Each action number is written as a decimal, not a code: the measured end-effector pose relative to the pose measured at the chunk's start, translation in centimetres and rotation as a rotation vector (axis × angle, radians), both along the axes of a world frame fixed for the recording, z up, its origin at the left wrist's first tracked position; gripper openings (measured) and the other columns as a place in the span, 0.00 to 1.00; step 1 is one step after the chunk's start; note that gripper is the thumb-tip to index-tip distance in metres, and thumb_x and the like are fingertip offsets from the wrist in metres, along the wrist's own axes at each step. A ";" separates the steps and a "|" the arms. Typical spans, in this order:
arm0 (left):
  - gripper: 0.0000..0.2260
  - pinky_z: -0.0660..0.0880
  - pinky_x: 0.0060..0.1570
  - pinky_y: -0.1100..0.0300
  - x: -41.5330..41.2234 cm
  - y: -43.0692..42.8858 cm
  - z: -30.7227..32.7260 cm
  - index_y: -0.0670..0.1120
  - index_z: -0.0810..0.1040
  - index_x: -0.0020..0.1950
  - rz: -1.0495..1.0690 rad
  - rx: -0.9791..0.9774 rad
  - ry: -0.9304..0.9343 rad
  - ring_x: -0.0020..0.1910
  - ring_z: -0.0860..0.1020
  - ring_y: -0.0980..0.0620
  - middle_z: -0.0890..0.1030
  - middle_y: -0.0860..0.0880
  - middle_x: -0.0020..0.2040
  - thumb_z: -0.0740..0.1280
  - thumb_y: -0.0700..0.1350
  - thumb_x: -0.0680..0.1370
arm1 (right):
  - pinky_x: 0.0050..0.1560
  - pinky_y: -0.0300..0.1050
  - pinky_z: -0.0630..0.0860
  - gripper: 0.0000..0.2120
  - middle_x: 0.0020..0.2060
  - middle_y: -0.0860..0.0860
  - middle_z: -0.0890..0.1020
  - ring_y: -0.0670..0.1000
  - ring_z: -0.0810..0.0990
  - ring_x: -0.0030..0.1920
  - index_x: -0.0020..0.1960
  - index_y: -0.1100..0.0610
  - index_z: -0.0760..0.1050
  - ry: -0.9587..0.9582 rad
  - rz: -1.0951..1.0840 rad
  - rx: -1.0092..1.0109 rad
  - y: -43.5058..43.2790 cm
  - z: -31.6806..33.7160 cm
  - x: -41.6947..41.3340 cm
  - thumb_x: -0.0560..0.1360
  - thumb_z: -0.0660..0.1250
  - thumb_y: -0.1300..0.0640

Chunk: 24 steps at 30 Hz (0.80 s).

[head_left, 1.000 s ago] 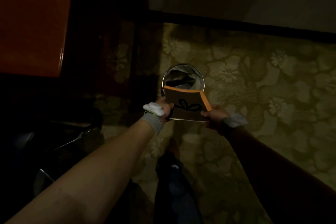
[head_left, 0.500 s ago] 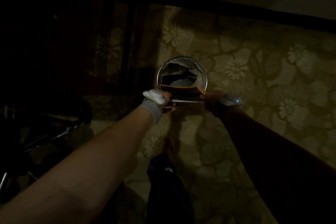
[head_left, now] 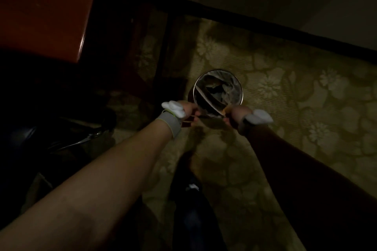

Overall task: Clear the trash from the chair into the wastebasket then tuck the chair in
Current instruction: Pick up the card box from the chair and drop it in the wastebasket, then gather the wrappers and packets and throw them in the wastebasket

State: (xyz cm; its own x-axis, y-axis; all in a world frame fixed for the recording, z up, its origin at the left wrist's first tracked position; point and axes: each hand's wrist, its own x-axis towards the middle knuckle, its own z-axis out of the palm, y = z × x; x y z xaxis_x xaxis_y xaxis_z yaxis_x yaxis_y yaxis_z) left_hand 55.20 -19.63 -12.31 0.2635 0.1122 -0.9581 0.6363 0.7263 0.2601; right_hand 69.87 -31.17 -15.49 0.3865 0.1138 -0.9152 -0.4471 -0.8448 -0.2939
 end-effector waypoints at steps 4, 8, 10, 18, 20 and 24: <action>0.11 0.66 0.26 0.63 -4.2 1.3 0.6 0.42 0.75 0.49 0.052 0.031 -0.044 0.27 0.70 0.51 0.73 0.48 0.33 0.55 0.44 0.82 | 0.37 0.44 0.71 0.09 0.32 0.54 0.76 0.51 0.73 0.31 0.40 0.59 0.72 -0.026 0.166 -0.037 3.1 2.4 -4.6 0.79 0.58 0.62; 0.15 0.65 0.31 0.61 -9.3 3.2 3.8 0.45 0.71 0.37 0.024 0.083 -0.083 0.29 0.69 0.50 0.73 0.46 0.33 0.55 0.43 0.82 | 0.36 0.45 0.73 0.04 0.33 0.53 0.75 0.51 0.74 0.32 0.50 0.57 0.71 -0.036 0.284 0.028 5.8 4.1 -10.7 0.76 0.62 0.59; 0.15 0.64 0.31 0.61 -13.4 4.7 5.5 0.45 0.69 0.37 0.011 0.108 -0.106 0.29 0.67 0.51 0.71 0.47 0.33 0.55 0.42 0.83 | 0.38 0.45 0.75 0.03 0.34 0.52 0.75 0.50 0.75 0.33 0.50 0.56 0.71 -0.029 0.352 0.076 8.2 5.6 -15.6 0.76 0.62 0.59; 0.14 0.67 0.29 0.62 -34.0 12.2 9.4 0.44 0.74 0.40 0.013 0.285 -0.016 0.28 0.71 0.53 0.74 0.47 0.34 0.54 0.41 0.82 | 0.35 0.41 0.73 0.12 0.33 0.51 0.74 0.49 0.73 0.32 0.36 0.52 0.70 0.082 0.707 0.198 19.8 11.2 -37.7 0.77 0.60 0.61; 0.12 0.66 0.30 0.63 -38.6 13.6 10.1 0.44 0.75 0.43 0.127 0.310 0.035 0.29 0.71 0.52 0.74 0.48 0.33 0.54 0.40 0.81 | 0.35 0.41 0.72 0.12 0.34 0.52 0.75 0.49 0.73 0.31 0.36 0.52 0.69 0.087 0.780 0.212 22.3 12.1 -42.2 0.77 0.60 0.61; 0.09 0.70 0.35 0.62 -48.6 16.4 11.1 0.39 0.79 0.43 0.273 0.523 0.082 0.25 0.76 0.60 0.78 0.51 0.28 0.59 0.33 0.78 | 0.37 0.43 0.74 0.10 0.41 0.57 0.78 0.53 0.76 0.35 0.36 0.52 0.71 0.110 0.919 0.281 26.5 13.8 -52.4 0.76 0.63 0.58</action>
